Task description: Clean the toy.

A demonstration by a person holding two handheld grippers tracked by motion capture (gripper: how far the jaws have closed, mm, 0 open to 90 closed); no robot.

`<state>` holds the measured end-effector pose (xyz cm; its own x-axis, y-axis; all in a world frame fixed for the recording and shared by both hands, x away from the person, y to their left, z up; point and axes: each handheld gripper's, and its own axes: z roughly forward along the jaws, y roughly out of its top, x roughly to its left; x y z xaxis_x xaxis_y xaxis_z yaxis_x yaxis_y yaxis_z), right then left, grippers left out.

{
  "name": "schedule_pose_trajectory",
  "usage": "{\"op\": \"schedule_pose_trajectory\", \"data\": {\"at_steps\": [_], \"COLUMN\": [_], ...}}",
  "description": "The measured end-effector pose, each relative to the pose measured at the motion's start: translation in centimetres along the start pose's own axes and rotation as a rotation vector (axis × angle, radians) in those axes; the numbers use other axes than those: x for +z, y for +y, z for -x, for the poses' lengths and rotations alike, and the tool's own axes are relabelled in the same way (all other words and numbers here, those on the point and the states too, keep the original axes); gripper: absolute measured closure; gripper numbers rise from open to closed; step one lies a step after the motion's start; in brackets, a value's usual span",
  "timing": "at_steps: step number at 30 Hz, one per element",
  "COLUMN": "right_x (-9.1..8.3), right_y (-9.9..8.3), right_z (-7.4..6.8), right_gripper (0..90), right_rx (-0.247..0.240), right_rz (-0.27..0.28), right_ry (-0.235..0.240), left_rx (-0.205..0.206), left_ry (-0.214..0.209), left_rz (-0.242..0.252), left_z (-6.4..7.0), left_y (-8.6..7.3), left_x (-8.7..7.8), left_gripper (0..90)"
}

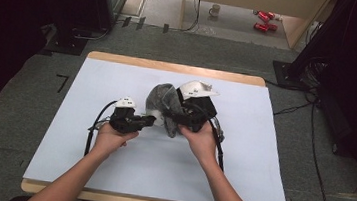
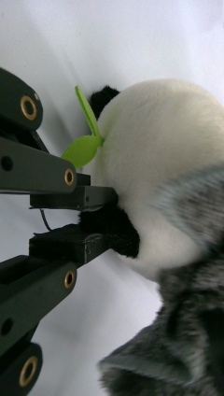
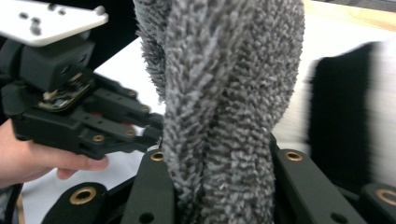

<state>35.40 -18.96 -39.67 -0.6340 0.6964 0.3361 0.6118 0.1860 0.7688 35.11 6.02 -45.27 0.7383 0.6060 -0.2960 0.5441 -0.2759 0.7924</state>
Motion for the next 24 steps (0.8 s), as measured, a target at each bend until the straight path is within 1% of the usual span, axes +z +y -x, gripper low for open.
{"op": "schedule_pose_trajectory", "data": {"at_steps": [2, 3, 4, 5, 6, 7, 8, 9, 11, 12, 13, 14, 15, 17, 18, 19, 20, 21, 22, 24], "right_x": [-0.6, -1.0, -1.3, -1.7, -2.2, -2.6, -3.0, -3.7, -4.9, -5.5, -6.1, -6.5, -7.0, -7.0, -6.5, -6.0, -4.9, -4.1, -3.5, -3.1], "right_y": [0.1, 0.1, 0.1, 0.1, -0.1, -0.1, 0.0, 0.3, 0.8, 1.0, 1.2, 1.4, 1.6, 1.8, 2.0, 2.0, 2.0, 1.9, 1.7, 1.3], "right_z": [0.8, 1.3, 1.8, 2.5, 3.2, 3.5, 3.7, 3.7, 3.6, 3.6, 3.5, 3.4, 3.2, 2.7, 2.1, 1.8, 1.5, 1.5, 1.7, 2.6], "right_gripper": [71.0, 71.0, 71.1, 71.1, 71.1, 71.2, 71.2, 71.2, 71.2, 71.3, 71.3, 71.2, 71.1, 71.0, 70.9, 70.9, 70.8, 70.9, 71.0, 71.2], "right_rx": [0.016, 0.024, 0.031, 0.039, 0.062, 0.073, 0.069, 0.057, 0.025, 0.019, 0.013, 0.015, 0.029, 0.019, 0.0, -0.015, -0.031, -0.043, -0.052, -0.038], "right_rz": [0.01, 0.014, 0.015, 0.013, 0.027, 0.042, 0.048, 0.057, 0.081, 0.094, 0.113, 0.13, 0.172, 0.198, 0.192, 0.177, 0.142, 0.109, 0.09, 0.109], "right_ry": [-0.018, -0.038, -0.072, -0.071, -0.058, -0.062, -0.076, -0.115, -0.213, -0.252, -0.277, -0.278, -0.24, -0.191, -0.173, -0.168, -0.172, -0.184, -0.202, -0.206], "left_rx": [-0.003, -0.003, -0.003, -0.003, 0.004, 0.006, 0.016, 0.018, 0.012, 0.009, 0.008, 0.014, 0.022, 0.023, 0.025, 0.026, 0.025, 0.021, 0.019, 0.019], "left_ry": [0.003, 0.006, -0.002, -0.003, -0.005, -0.006, -0.009, -0.011, -0.012, -0.015, -0.019, -0.029, -0.028, -0.033, -0.031, -0.028, -0.029, -0.028, -0.029, -0.035], "left_rz": [0.0, -0.003, -0.002, 0.002, 0.004, 0.003, 0.005, 0.008, 0.009, 0.007, 0.006, 0.004, 0.004, 0.01, 0.016, 0.022, 0.026, 0.03, 0.034, 0.049], "left_z": [-0.1, -0.2, -0.4, -0.4, -0.4, -0.3, -0.2, -0.1, -0.1, -0.3, -0.3, -0.4, -0.4, -0.3, -0.3, -0.3, -0.4, -0.4, -0.5, -0.6], "left_y": [0.0, -0.1, -0.1, 0.0, 0.0, 0.1, 0.2, 0.2, 0.2, 0.1, 0.1, 0.0, -0.1, -0.2, -0.2, -0.2, -0.3, -0.4, -0.4, -0.5], "left_x": [-0.2, -0.4, -0.6, -0.7, -0.9, -0.9, -1.1, -1.1, -1.3, -1.3, -1.3, -1.3, -1.2, -1.1, -1.0, -1.0, -1.0, -1.0, -1.0, -1.0], "left_gripper": [80.8, 80.8, 80.8, 80.7, 80.7, 80.8, 80.8, 80.8, 81.0, 81.0, 81.0, 81.0, 80.9, 80.8, 80.7, 80.5, 80.0, 79.4, 78.3, 73.5]}}
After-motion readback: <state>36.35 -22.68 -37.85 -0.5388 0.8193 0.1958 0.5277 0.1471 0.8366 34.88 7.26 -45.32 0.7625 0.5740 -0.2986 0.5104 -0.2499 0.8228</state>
